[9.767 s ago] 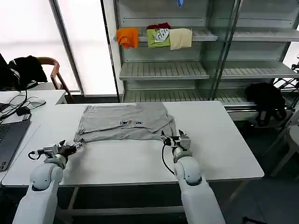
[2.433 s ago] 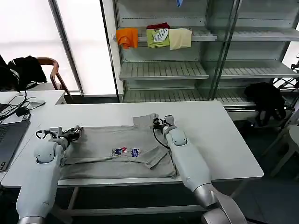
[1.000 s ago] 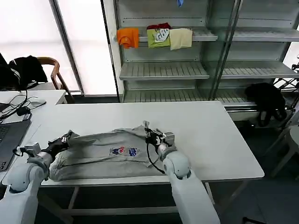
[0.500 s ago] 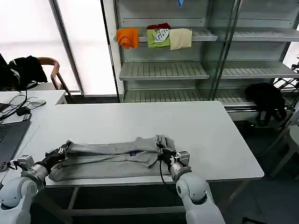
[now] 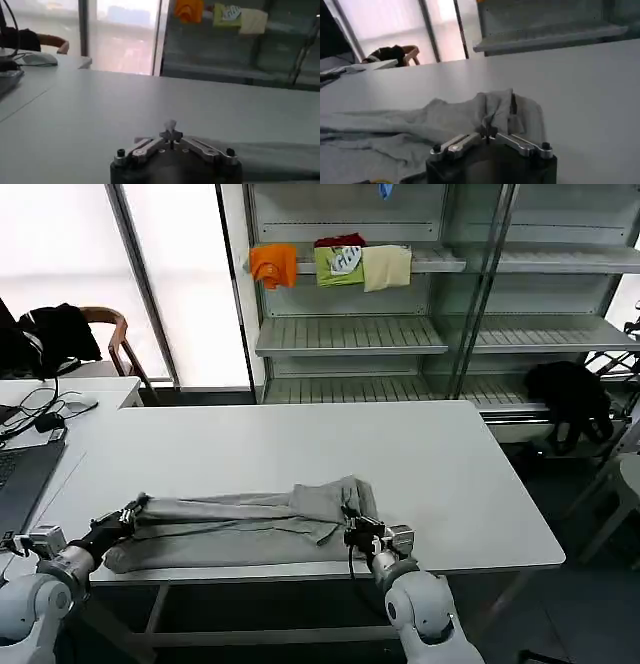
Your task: Fold and organize the clothes.
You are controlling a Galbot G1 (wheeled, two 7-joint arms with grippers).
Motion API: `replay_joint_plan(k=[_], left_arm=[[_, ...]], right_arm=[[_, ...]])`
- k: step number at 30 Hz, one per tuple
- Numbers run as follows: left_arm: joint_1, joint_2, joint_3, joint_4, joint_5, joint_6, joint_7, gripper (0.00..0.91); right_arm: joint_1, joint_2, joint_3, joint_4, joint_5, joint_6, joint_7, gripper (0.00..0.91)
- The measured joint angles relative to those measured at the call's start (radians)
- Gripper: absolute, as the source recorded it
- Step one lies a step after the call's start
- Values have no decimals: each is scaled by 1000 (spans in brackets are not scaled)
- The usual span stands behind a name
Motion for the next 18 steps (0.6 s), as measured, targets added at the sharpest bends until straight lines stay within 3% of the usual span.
replay_joint_plan(k=[6, 18], left_arm=[[20, -8, -2, -16, 38, 0, -13, 907], [44, -27, -28, -72, 131, -5, -49, 907]], right_arm=[[-16, 11, 4, 4, -52, 17, 15, 907], [-35, 15, 27, 39, -259, 47, 52, 907]])
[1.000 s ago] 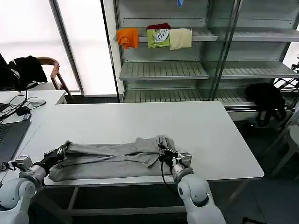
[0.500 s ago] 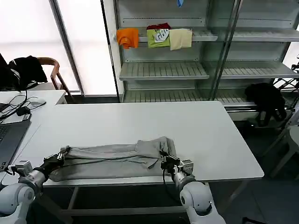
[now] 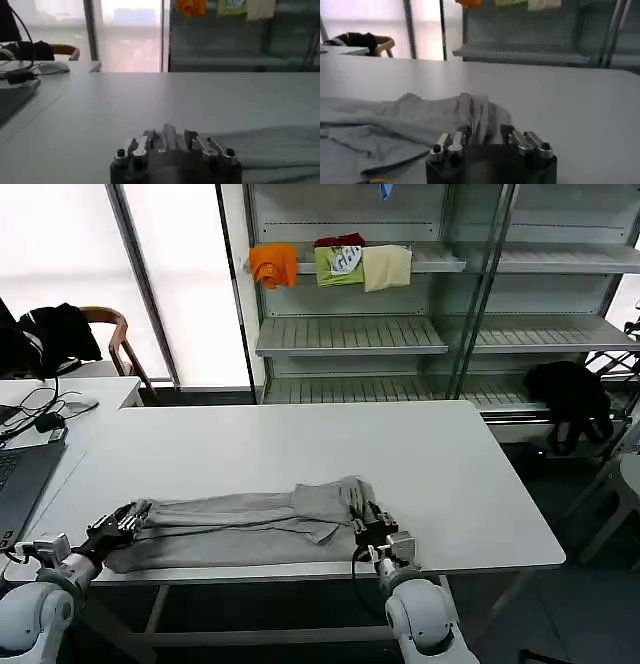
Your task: Fold and organize the clothes.
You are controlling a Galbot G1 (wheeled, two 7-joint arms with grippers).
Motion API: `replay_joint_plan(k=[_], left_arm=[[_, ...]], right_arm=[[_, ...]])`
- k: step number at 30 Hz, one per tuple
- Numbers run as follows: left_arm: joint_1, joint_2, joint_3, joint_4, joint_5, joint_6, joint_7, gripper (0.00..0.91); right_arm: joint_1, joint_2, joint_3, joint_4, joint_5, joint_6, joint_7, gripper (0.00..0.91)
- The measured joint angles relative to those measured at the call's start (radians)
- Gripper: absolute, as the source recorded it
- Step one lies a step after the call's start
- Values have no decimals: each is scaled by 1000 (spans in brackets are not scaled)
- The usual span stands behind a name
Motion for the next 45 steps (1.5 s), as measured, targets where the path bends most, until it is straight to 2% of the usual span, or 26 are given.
replay_joint_plan(k=[7, 17, 25, 27, 28, 30, 31, 32, 34, 36, 38, 41, 45], left_arm=[[34, -26, -25, -65, 26, -6, -30, 907], [69, -118, -21, -97, 53, -36, -113, 907], [75, -172, -12, -87, 61, -64, -168, 907], [71, -181, -10, -80, 61, -68, -178, 856], [70, -185, -8, -77, 60, -70, -183, 756], [67, -190, -4, -69, 56, -75, -188, 645], [66, -194, -2, -64, 53, -77, -192, 504], [65, -196, -1, -60, 51, -78, -194, 413], [63, -200, 3, -52, 44, -79, -200, 312], [62, -204, 6, -49, 40, -79, -202, 262], [59, -210, 12, -44, 38, -78, -206, 131], [51, -216, 16, -36, 36, -73, -215, 20], [45, -219, 20, -30, 30, -69, -222, 10]], right_arm=[[8, -16, 50, 52, -23, -1, 4, 907], [42, -32, 163, 124, 209, -19, 21, 907], [53, -31, 211, 147, 319, -15, 29, 907], [56, -30, 214, 149, 332, -13, 33, 907], [56, -29, 216, 149, 337, -12, 34, 907], [55, -27, 219, 149, 347, -9, 36, 907], [55, -26, 221, 150, 351, -7, 36, 907], [53, -24, 221, 150, 354, -4, 37, 907], [48, -22, 223, 150, 356, 2, 36, 907], [43, -19, 225, 154, 359, 8, 34, 907], [39, -18, 229, 155, 363, 12, 34, 907], [30, -17, 235, 155, 368, 19, 34, 907], [19, -15, 242, 156, 372, 28, 34, 907]])
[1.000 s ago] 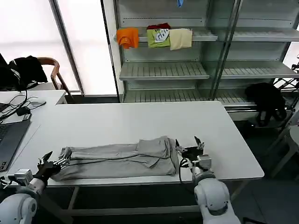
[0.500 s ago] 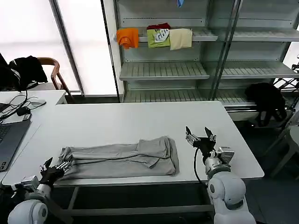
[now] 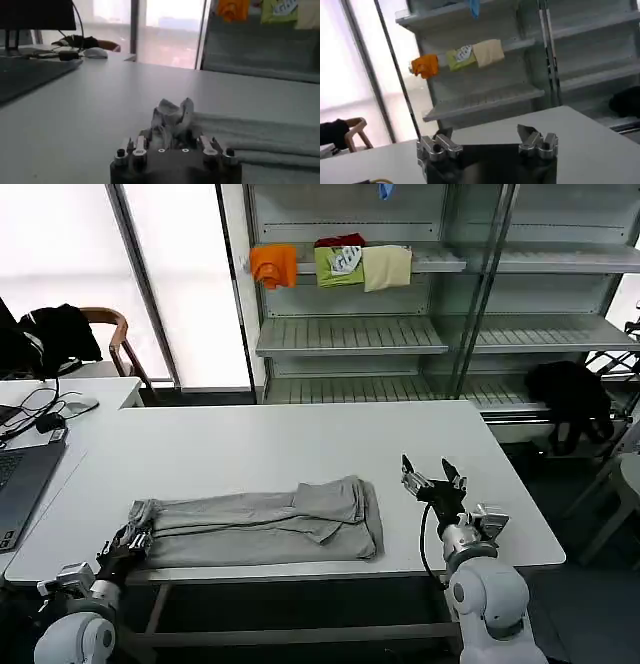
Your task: Fold and organize the clothes.
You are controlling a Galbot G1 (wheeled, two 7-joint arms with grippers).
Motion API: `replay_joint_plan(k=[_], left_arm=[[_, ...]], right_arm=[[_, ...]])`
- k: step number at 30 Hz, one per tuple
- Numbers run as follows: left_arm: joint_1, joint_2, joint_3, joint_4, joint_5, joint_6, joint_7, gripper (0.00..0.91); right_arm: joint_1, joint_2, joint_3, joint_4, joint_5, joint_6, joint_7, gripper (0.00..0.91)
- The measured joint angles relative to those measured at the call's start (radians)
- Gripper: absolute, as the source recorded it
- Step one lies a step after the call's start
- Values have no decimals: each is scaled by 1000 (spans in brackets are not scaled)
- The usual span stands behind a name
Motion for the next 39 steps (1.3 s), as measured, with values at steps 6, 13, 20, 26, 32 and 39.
replay_joint_plan(k=[6, 13, 20, 26, 32, 39], left_arm=[[-8, -4, 9, 3, -3, 7, -6, 0], [-11, -6, 10, -4, 15, -2, -2, 0], [-33, 20, -31, -26, 82, -29, 33, 0], [-64, 113, -109, -14, 193, -43, 101, 10], [-105, 237, -190, 32, 320, -67, 166, 10], [-114, 292, -220, 8, 405, -56, 205, 10]], right_arm=[[-12, 1, 3, -2, 3, 9, -1, 907], [-14, -6, 2, 5, 1, 14, -3, 907], [-13, -21, 12, -3, 8, 23, -11, 907], [-10, -35, 19, -19, 21, 34, -16, 907], [-5, -34, 15, -37, 25, 41, -19, 907], [-6, -26, 3, -60, 22, 45, -19, 907]])
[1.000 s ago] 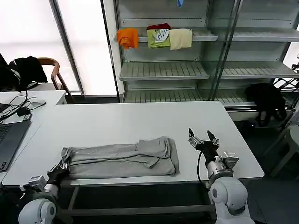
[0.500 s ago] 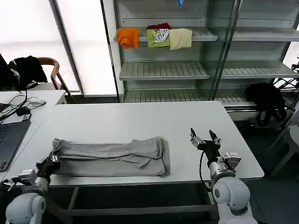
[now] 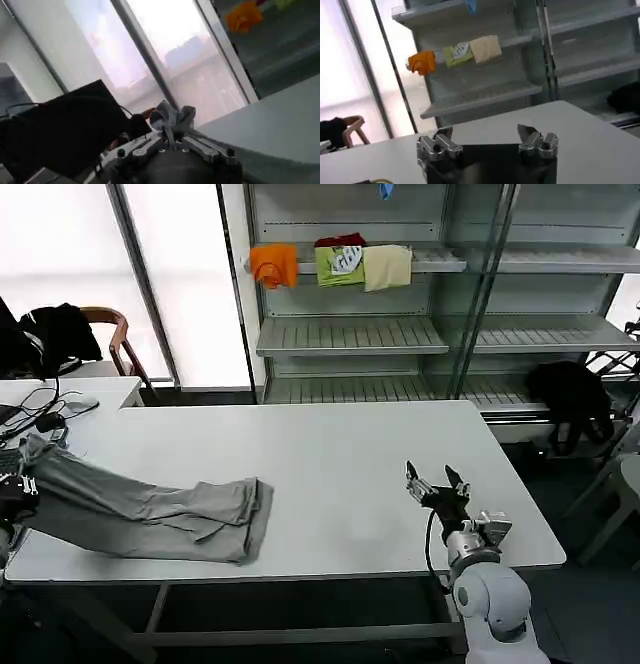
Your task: Fold and organize the clothes.
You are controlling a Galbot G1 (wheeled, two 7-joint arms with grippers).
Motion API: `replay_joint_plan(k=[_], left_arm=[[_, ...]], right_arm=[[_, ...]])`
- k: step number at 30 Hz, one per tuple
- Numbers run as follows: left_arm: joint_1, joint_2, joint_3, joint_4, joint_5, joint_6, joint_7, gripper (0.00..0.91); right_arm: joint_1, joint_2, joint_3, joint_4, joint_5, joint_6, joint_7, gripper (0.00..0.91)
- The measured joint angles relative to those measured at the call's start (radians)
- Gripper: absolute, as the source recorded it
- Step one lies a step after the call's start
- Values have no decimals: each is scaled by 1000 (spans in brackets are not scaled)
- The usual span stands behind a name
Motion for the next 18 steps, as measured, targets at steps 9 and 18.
replay_joint_plan(k=[9, 18], left_arm=[[11, -107, 112, -165, 60, 48, -12, 20], [3, -239, 328, -229, 128, 84, -77, 20]], right_arm=[[-14, 3, 0, 0, -13, 1, -6, 907], [-35, -1, 12, 3, -14, 12, -11, 907]])
